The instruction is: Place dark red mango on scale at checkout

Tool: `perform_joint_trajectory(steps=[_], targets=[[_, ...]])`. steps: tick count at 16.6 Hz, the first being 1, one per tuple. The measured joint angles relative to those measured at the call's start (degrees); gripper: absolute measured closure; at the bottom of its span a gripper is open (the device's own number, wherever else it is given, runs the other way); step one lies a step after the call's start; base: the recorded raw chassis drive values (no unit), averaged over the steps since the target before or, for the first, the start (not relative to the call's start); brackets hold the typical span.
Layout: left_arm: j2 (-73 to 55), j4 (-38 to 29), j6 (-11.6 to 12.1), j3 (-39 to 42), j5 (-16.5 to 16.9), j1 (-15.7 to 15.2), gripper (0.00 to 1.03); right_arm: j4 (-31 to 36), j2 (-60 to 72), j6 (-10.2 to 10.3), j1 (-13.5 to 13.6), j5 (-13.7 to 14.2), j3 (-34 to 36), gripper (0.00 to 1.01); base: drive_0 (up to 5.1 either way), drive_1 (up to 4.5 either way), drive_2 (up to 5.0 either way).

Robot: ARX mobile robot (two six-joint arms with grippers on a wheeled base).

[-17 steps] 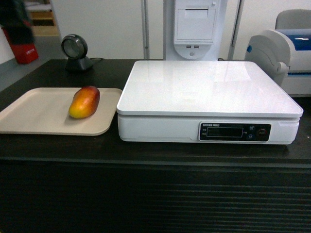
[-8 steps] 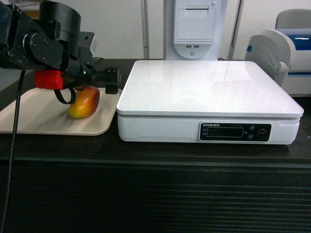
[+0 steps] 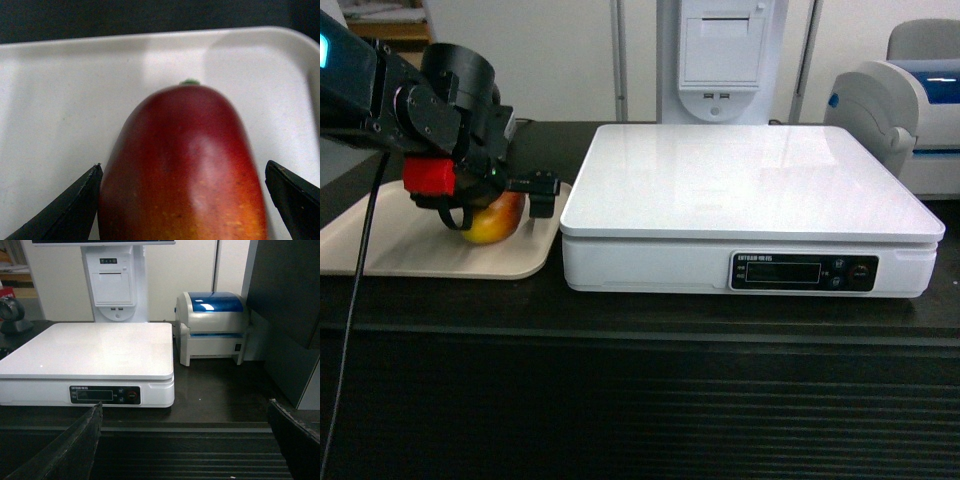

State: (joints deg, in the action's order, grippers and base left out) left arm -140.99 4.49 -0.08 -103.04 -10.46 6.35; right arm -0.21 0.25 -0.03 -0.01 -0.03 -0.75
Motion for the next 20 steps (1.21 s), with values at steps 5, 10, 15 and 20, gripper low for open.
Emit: perform_joint_trajectory(steps=[5,10,15,20], targets=[[-0.7,1.1,-0.5,-0.1,2.0,-0.8,0.05,0.0,0.0,0.0,0.0,0.0,0.0,0.03,0.0,0.00,0.0],[0.2,-2.6,0.7,2.9,2.5,-1.2,0.41,0.0,0.0,0.0,0.0,0.0,0.0,0.03,0.0,0.00,0.0],[4.4,-5.3,2.1,8.2,1.7,-0.8,0.43,0.0,0.0,0.0,0.0,0.0,0.0,0.03,0.0,0.00,0.0],[15.2,-6.2,3.8,7.7,0.4,4.6,0.43,0.0,0.0,0.0,0.0,0.0,0.0,0.03,0.0,0.00,0.0]])
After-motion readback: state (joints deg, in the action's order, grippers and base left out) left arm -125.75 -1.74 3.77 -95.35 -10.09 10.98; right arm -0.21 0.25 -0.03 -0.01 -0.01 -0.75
